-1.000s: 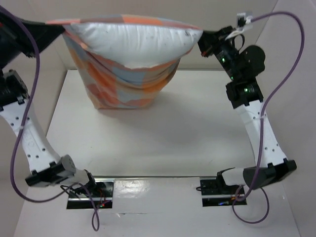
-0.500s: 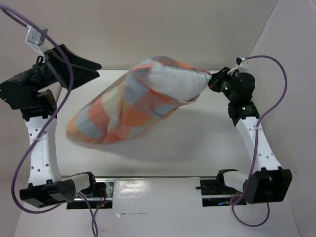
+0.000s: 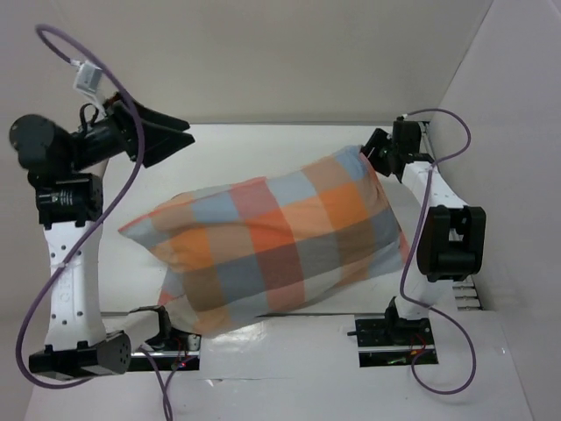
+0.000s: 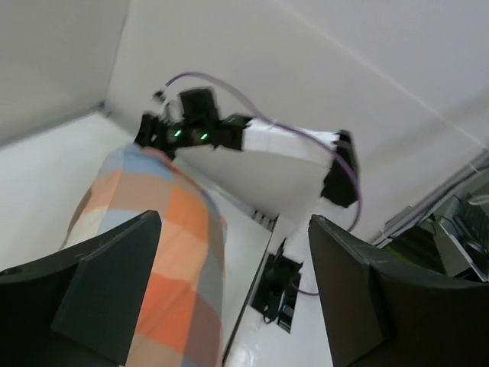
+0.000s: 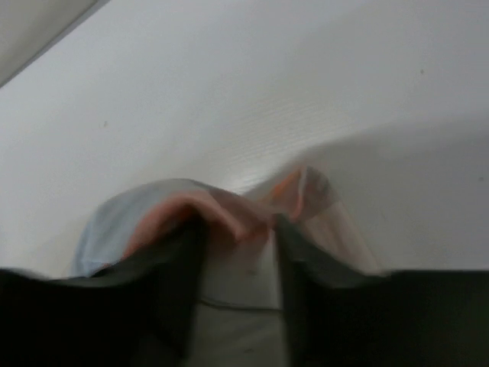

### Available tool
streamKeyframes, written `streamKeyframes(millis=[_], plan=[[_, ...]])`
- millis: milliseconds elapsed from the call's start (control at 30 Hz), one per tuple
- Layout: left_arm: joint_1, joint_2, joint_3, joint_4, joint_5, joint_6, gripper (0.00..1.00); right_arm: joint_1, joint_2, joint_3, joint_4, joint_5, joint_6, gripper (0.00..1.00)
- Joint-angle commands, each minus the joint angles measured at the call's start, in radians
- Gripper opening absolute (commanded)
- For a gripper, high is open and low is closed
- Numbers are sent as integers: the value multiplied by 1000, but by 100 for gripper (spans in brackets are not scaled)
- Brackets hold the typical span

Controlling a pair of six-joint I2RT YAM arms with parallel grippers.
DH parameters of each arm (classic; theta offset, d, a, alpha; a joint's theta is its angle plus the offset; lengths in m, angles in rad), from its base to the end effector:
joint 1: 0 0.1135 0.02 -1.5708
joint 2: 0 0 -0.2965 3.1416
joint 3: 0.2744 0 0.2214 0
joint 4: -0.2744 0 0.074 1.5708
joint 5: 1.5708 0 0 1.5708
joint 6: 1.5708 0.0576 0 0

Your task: Put the pillow into the pillowcase

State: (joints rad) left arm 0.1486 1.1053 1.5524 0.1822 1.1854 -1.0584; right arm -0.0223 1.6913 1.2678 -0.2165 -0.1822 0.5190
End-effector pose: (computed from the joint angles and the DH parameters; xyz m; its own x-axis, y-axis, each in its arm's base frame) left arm 0.1369 -0.0335 0.5810 -0.3118 -0.3780 -0.8717 0.8433 0.3126 -0.4372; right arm 0.3795 0.0020 0.2969 -0.5796 0.5009 -0.6428 0.1890 0.8499 0.4918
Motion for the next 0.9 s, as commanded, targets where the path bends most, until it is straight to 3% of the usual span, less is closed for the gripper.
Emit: streamKeyframes(millis=[0, 33, 133, 167, 300, 467, 567, 633, 667, 733, 767, 800, 833, 867], plan=[[-1, 71, -67, -346, -52, 285, 92, 16, -28, 73, -151, 41, -33, 71], [-1, 82, -89, -497, -117, 408, 94, 25, -28, 73, -177, 109, -33, 88], [-69, 123, -103, -723, -309, 607, 94, 50, -61, 73, -280, 254, -42, 100], [-95, 123, -112, -816, -464, 627, 94, 50, -74, 73, -294, 292, -30, 100], [-248, 107, -230, -876, -781, 608, 100, 27, -160, 35, -337, 420, 22, 100], [-472, 105, -392, -851, -905, 523, 100, -62, -284, -79, -296, 336, 67, 100], [-527, 146, -437, -795, -935, 502, 94, -109, -341, -192, -262, 245, 82, 87], [-527, 211, -449, -750, -894, 502, 74, -154, -354, -281, -221, 124, 93, 77], [-527, 238, -449, -725, -871, 514, 49, -154, -354, -309, -206, 84, 93, 73], [-505, 344, -404, -690, -816, 523, 4, -145, -354, -381, -184, -20, 84, 53], [-485, 381, -337, -690, -794, 541, 0, -116, -345, -428, -149, -93, 72, 43], [-485, 411, -296, -690, -794, 551, 0, -96, -344, -429, -136, -115, 72, 43], [-485, 438, -258, -690, -812, 551, 0, -75, -344, -471, -121, -140, 72, 20], [-472, 486, -214, -690, -825, 560, 0, -49, -344, -491, -74, -169, 82, 16]])
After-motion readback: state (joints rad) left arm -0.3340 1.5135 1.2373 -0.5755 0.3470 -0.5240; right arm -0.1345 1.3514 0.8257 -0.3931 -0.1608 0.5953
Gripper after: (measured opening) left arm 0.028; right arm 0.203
